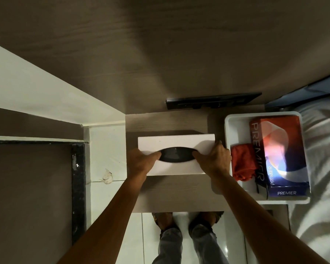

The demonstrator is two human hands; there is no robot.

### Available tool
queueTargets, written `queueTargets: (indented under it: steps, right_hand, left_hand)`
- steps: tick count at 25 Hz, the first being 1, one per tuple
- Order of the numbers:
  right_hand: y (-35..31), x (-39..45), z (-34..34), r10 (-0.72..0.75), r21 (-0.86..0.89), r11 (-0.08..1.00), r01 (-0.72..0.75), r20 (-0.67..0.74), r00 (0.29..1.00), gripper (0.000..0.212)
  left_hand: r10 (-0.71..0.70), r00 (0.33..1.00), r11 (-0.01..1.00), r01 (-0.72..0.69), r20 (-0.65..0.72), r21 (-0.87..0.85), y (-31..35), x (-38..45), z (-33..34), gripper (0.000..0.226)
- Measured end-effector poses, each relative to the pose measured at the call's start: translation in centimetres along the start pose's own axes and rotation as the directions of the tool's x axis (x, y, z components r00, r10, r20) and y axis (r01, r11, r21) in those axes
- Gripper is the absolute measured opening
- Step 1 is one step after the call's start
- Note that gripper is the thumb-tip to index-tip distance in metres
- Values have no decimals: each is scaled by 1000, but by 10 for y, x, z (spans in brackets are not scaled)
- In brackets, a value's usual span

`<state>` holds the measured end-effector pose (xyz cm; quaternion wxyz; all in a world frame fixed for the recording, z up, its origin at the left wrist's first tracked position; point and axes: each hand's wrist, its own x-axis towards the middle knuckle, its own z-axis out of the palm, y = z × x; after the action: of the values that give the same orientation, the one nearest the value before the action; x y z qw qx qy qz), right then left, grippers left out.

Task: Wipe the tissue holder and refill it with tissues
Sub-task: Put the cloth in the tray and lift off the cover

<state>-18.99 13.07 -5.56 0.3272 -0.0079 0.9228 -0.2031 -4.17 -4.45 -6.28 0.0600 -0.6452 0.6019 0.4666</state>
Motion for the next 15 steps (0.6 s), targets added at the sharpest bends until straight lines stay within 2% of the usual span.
queueTargets:
  steps: [5, 8, 10, 15]
  right_hand:
    - [2, -1, -8, -33, 7, 999, 33, 32, 999, 83]
    - [-1, -17, -18, -81, 72, 994, 82, -25, 996, 82]
    - [8, -44, -27, -92, 78, 993, 94, -28, 995, 82]
    - [67, -128, -34, 35, 44, 998, -44, 179, 983, 86]
  left_hand:
    - [70, 997, 997, -70, 32, -9, 7, -8, -6, 46]
    - [97, 994, 995, -99, -53, -30, 13, -22, -12, 69]
    - [91, 993, 996, -92, -78, -3, 2, -44, -20, 73]
    - [-2, 998, 992, -6, 70, 126, -80, -120, -44, 77]
